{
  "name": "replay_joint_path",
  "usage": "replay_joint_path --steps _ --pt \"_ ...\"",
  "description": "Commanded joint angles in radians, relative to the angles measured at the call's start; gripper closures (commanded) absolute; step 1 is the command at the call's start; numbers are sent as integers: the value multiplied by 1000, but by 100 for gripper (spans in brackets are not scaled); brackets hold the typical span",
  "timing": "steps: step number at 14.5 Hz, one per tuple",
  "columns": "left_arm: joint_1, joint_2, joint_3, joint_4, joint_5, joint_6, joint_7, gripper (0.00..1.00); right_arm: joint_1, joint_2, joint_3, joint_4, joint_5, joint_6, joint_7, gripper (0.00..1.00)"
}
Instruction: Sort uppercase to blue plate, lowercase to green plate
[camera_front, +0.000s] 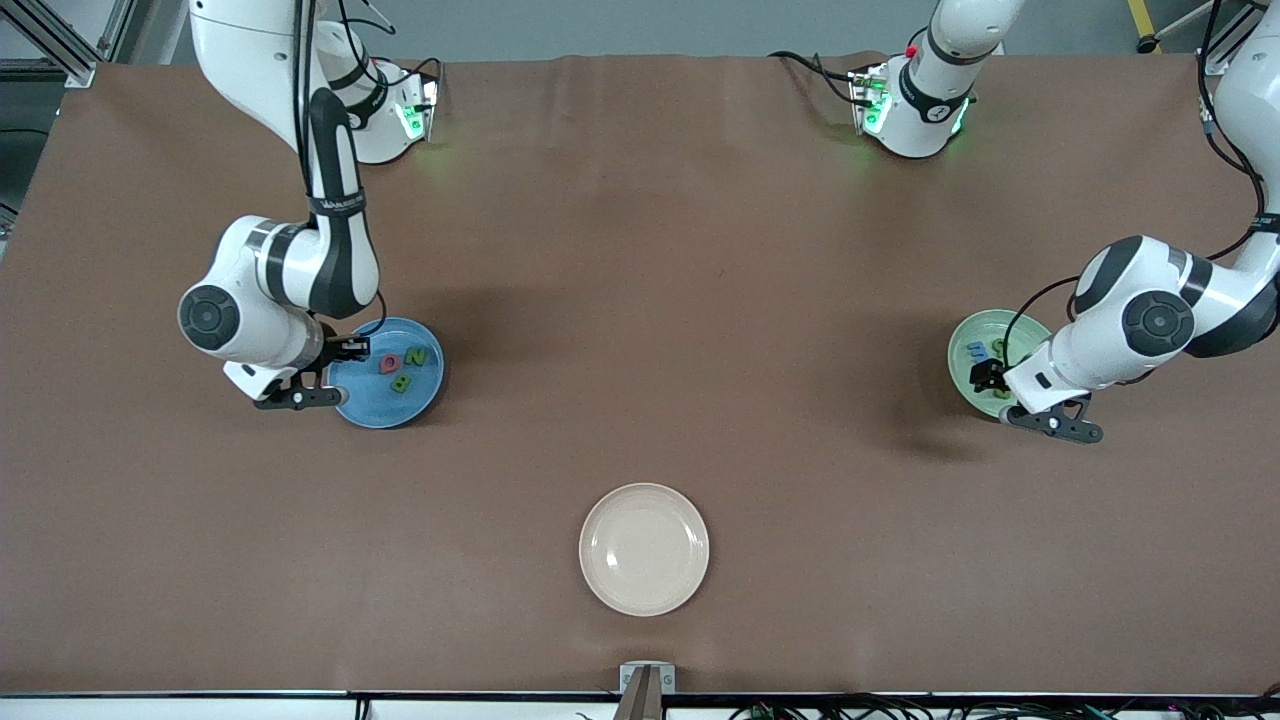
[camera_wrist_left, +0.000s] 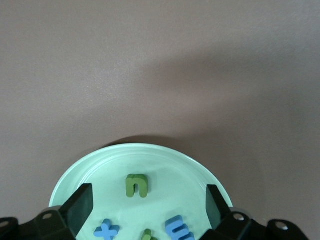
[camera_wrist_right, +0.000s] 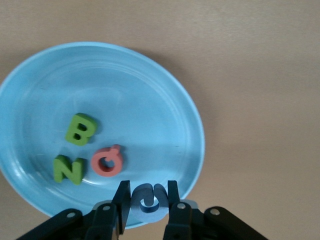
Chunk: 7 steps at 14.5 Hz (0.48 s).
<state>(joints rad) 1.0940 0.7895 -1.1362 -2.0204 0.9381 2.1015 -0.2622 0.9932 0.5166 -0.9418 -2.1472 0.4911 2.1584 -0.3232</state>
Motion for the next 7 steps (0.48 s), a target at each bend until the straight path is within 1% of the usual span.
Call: replay_joint_path --steps 1,4,5,6,7 --pt "14 -26 -13 3 -19 -15 1 1 -1 -6 8 -10 20 11 -17 0" --pt "14 -26 -25 6 -21 -35 0 1 2 -7 9 -2 20 5 -13 0" --pt "14 -24 -27 25 -31 -35 3 1 4 -7 9 1 20 2 -11 0" --pt "14 -26 -28 37 -63 -37 12 1 5 -12 8 15 20 -6 -5 0" --pt "14 -30 -34 54 -96 -43 17 1 5 -16 3 47 20 -50 -4 0"
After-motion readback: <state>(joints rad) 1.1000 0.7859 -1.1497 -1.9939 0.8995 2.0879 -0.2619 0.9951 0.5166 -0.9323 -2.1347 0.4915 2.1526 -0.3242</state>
